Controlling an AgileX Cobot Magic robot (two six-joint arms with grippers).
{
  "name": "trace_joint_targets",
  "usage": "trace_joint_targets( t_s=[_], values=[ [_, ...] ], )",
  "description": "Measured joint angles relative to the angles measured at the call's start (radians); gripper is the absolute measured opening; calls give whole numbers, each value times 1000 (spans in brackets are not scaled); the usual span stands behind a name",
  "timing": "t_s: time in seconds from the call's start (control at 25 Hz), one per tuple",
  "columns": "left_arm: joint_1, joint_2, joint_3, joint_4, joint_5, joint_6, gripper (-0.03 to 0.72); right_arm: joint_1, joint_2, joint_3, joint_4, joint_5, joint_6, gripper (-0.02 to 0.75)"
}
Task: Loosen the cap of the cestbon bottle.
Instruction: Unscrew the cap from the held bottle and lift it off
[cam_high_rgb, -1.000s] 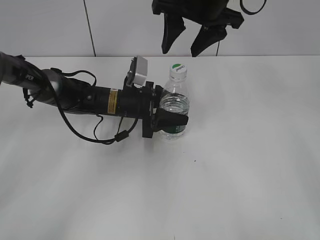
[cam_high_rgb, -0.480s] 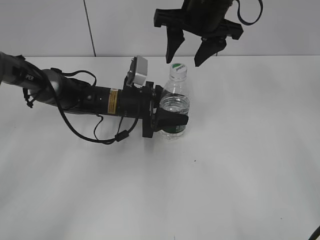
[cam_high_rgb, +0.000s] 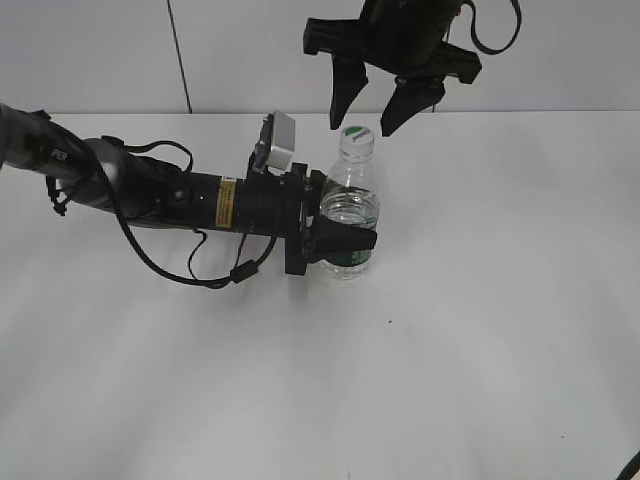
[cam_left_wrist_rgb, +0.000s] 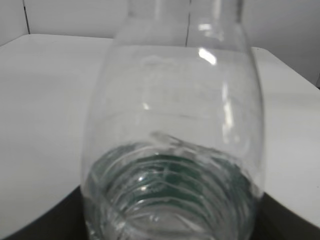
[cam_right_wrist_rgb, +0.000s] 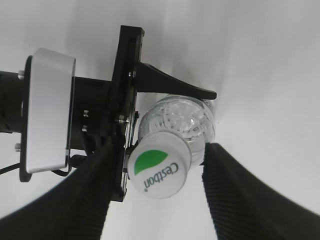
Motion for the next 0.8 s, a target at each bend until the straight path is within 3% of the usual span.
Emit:
trace_joint_targets(
  t_s=[0.52, 0.72, 0.8],
  values=[
    [0, 0, 0, -1, 1, 0, 409, 0, 0, 56, 14, 0, 0, 410],
    [-1, 0, 0, -2, 1, 0, 409, 0, 0, 56, 21, -1, 0, 305],
    [-1, 0, 0, -2, 1, 0, 409, 0, 0, 56, 21, -1, -1, 305]
  ],
)
